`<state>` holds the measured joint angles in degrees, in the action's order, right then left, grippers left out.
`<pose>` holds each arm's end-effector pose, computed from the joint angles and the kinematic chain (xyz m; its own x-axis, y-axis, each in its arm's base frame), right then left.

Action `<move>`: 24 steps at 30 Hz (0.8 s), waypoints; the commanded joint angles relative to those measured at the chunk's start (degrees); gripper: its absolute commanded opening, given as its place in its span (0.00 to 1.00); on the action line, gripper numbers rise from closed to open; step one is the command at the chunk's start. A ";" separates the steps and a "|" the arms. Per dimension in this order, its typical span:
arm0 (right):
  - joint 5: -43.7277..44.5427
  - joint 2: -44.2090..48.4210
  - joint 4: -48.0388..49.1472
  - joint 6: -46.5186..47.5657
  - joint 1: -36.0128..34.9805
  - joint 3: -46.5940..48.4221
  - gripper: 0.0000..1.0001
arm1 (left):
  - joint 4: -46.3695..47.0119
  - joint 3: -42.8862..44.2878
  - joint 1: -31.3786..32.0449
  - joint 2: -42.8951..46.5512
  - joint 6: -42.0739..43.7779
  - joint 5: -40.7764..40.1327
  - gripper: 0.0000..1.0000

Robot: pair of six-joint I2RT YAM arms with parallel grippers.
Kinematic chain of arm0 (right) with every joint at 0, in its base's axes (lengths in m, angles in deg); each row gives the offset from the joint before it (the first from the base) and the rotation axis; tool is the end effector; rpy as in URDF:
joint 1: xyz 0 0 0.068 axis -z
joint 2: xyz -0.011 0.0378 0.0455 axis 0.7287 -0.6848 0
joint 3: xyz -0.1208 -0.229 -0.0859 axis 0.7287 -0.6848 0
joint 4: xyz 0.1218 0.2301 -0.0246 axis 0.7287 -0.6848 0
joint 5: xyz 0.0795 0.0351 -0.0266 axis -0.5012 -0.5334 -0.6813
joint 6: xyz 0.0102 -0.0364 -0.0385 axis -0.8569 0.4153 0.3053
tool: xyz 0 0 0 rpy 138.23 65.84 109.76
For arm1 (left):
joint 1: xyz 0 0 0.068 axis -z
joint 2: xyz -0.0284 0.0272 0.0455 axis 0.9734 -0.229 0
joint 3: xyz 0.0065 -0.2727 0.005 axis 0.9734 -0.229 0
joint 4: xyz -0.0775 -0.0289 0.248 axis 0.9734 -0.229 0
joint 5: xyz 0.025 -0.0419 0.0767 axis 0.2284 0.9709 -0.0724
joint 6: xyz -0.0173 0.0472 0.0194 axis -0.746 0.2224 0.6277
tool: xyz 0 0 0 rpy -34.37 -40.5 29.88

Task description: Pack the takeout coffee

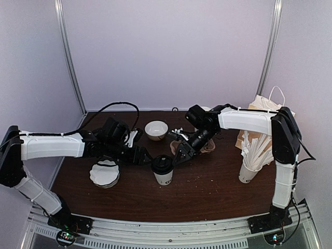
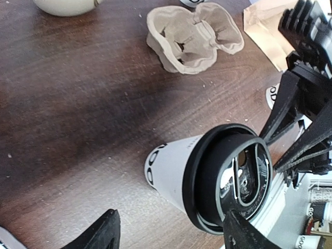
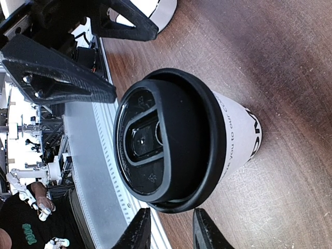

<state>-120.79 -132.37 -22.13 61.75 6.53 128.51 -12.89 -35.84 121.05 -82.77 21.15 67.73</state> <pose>0.2871 0.2815 0.2242 -0.7223 -0.6219 -0.3026 -0.5599 0.2690 0.7837 0.2126 -0.2217 0.2203 -0.9182 0.0228 -0.3954 0.2819 0.7389 -0.6120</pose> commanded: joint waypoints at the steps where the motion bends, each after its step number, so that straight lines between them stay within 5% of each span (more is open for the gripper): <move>1: 1.26 0.00 0.78 -0.45 0.48 -0.23 0.31 | 6.40 -0.63 -0.05 -0.96 -1.64 3.50 0.72; 24: 1.89 -4.39 2.29 -3.17 2.11 -0.59 0.31 | 5.31 2.65 0.09 -11.16 0.04 6.79 0.66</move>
<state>-120.57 -134.24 -21.98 59.89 8.83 128.49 -4.60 -32.28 120.83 -91.77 19.94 74.61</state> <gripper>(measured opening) 0.311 0.667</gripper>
